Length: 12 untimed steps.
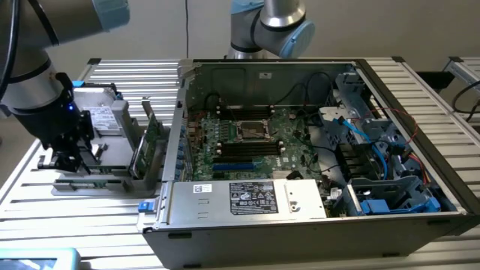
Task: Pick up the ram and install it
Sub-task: 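Pick up the ram and move it above insertion slot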
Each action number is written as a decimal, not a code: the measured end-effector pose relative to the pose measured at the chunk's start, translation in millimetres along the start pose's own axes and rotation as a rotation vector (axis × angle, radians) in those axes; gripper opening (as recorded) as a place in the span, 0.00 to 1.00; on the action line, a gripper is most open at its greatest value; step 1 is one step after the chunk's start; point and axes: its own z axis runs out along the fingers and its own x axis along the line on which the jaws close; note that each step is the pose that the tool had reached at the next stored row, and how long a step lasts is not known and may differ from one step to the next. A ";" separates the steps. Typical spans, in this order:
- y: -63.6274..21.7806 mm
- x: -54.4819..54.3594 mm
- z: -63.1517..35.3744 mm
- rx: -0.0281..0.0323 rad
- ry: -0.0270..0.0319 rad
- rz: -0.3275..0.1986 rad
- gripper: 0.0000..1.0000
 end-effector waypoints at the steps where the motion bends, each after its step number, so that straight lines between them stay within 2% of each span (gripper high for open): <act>1: -0.1 0.0 1.8 0.0001 -0.0001 0.000 0.36; 12: -2.5 4.6 20.7 0.0003 -0.0002 -0.006 0.36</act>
